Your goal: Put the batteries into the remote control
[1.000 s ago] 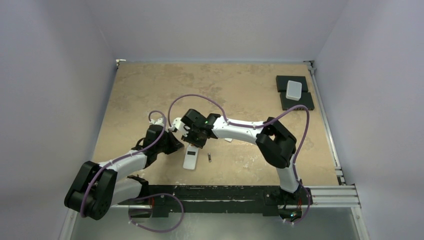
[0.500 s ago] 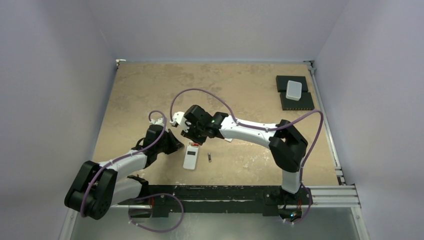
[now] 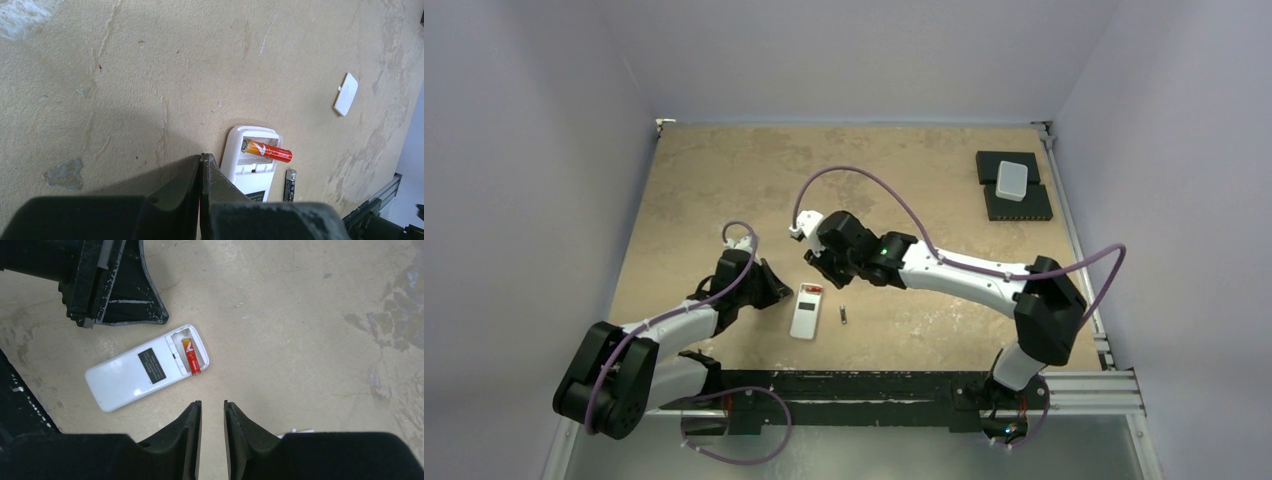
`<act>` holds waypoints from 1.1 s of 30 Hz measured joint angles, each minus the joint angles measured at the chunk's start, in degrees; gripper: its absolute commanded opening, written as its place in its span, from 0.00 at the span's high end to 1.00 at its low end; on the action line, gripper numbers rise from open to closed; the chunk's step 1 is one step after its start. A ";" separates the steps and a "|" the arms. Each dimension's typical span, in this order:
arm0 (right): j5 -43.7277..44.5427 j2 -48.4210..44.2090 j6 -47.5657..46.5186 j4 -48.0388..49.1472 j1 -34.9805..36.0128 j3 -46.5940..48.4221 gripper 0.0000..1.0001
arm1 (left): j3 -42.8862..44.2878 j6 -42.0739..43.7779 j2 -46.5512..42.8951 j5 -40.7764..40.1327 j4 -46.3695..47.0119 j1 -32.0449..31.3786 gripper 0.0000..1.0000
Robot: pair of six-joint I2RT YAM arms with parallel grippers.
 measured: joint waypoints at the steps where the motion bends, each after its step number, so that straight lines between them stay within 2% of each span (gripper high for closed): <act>1: 0.33 -1.16 1.14 0.46 0.00 -0.81 0.70 | 0.00 -0.02 0.00 0.11 -0.02 0.00 1.00; 13: 8.02 -10.51 14.45 6.43 0.00 -10.36 0.66 | 0.02 -0.02 -0.28 0.42 -0.61 0.02 1.00; 19: 11.30 -14.49 19.93 9.07 -0.24 -15.28 0.70 | 0.07 0.39 -1.70 0.42 -2.91 0.02 1.00; 25: 11.45 -16.74 23.43 10.88 -0.59 -17.25 0.70 | 0.96 0.70 -2.21 0.35 -5.51 0.02 0.97; 33: 9.84 -18.58 26.88 12.52 -0.72 -20.04 0.63 | 2.27 0.98 -2.23 0.24 -6.88 0.04 0.96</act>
